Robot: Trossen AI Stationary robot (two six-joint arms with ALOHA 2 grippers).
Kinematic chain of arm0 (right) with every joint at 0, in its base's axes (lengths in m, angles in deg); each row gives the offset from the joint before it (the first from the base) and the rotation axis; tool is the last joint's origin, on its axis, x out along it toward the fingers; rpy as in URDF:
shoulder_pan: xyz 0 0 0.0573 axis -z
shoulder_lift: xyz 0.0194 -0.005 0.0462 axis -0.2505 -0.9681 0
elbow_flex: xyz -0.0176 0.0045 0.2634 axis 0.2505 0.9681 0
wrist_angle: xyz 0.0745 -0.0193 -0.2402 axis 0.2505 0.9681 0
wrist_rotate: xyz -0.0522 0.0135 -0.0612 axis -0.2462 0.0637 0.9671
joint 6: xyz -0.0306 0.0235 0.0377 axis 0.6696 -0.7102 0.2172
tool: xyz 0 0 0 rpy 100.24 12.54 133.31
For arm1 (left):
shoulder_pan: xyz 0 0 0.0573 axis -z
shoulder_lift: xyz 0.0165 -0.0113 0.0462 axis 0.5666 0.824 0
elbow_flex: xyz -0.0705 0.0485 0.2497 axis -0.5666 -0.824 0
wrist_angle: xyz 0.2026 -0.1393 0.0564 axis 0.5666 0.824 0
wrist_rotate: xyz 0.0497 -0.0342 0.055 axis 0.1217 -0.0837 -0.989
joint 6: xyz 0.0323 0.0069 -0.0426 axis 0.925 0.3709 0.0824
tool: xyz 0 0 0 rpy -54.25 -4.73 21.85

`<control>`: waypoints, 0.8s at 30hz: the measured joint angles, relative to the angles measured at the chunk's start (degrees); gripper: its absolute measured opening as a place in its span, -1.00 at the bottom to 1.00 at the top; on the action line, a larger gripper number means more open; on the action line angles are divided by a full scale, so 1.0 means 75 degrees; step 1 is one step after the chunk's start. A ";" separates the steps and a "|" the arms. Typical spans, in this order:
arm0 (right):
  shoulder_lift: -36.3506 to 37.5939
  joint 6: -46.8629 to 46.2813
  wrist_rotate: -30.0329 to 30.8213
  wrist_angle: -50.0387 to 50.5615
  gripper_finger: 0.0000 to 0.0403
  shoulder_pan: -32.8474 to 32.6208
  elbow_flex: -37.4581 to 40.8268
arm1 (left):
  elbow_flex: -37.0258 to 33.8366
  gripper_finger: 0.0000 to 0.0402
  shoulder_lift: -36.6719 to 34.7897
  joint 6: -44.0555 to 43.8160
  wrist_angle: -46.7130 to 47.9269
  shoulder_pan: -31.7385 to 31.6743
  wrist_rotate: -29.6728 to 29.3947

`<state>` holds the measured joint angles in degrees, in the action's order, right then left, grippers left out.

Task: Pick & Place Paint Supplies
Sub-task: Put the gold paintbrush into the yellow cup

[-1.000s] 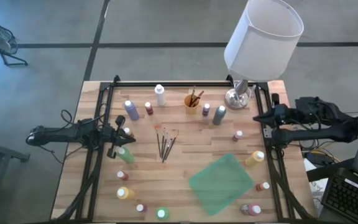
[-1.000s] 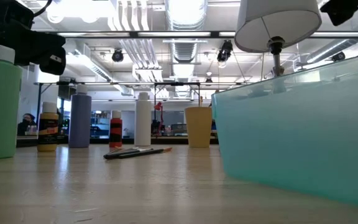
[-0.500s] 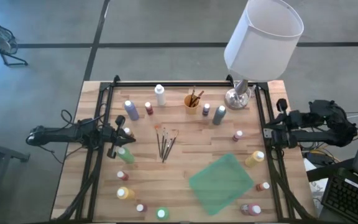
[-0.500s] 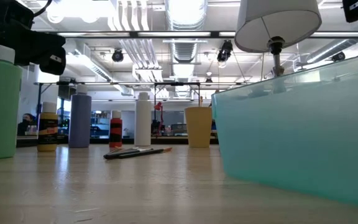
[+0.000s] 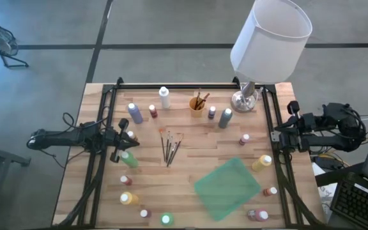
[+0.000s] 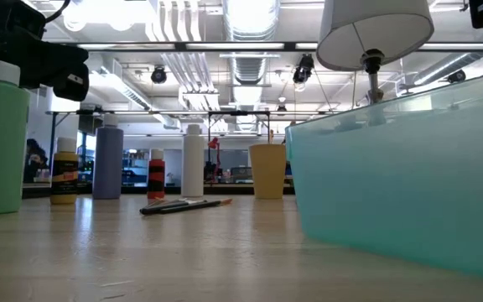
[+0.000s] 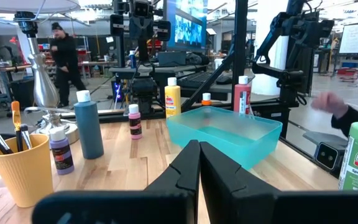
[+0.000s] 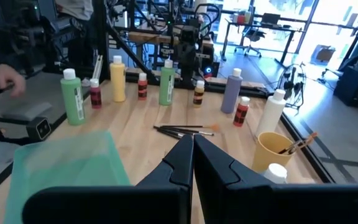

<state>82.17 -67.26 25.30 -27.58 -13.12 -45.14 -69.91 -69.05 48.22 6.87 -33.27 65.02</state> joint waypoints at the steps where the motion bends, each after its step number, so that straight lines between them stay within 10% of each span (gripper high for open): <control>1: -0.0008 0.0014 0.0000 0.0003 -0.96 -0.0003 0.0000 | 0.0000 -0.93 0.0000 0.0000 -0.0001 0.0001 0.0000; 24: -0.0090 0.0027 0.0003 0.0003 -0.96 -0.0001 0.0000 | 0.0000 -0.93 0.0001 0.0002 -0.0052 0.0001 0.0000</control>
<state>81.50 -67.06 25.32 -27.56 -13.13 -45.14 -69.91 -69.04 48.24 6.48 -33.26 65.02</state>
